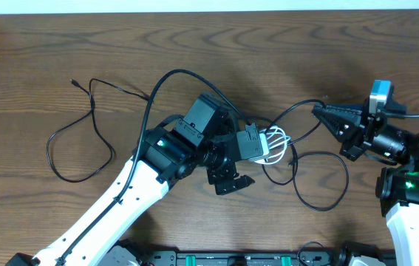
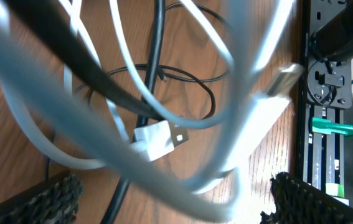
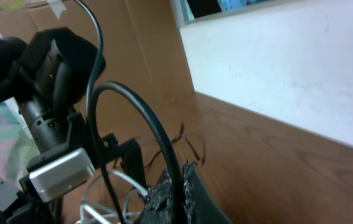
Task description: Untangle cables
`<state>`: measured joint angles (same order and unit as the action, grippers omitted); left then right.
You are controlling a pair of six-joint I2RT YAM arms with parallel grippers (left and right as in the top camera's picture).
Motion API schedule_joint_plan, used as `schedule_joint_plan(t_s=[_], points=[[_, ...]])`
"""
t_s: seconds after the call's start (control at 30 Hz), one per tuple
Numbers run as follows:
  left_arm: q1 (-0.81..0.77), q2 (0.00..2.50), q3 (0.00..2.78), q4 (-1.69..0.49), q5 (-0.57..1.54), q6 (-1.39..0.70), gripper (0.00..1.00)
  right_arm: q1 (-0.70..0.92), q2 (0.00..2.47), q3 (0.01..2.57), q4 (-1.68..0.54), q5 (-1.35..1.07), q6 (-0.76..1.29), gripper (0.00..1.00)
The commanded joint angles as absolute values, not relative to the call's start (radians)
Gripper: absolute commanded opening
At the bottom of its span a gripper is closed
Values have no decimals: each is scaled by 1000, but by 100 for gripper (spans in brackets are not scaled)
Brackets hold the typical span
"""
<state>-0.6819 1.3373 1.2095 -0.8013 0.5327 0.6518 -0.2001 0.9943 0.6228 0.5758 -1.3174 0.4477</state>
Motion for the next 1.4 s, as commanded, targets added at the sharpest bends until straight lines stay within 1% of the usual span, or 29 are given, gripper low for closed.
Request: schedule_joint_plan(t_s=[0.0, 0.1, 0.4, 0.77, 1.37], points=[[-682, 1336, 1234, -779, 569, 650, 98, -211, 995, 633, 494, -1304, 360, 1], [-682, 1336, 1234, -752, 614, 650, 98, -211, 995, 633, 451, -1288, 337, 1], [-682, 1336, 1235, -672, 647, 649, 98, -211, 1013, 633, 451, -1289, 323, 1], [-682, 1336, 1235, -672, 643, 642, 98, -211, 1107, 633, 452, -1286, 313, 1], [-677, 1336, 1235, -668, 636, 642, 97, -213, 1111, 633, 452, -1285, 279, 1]])
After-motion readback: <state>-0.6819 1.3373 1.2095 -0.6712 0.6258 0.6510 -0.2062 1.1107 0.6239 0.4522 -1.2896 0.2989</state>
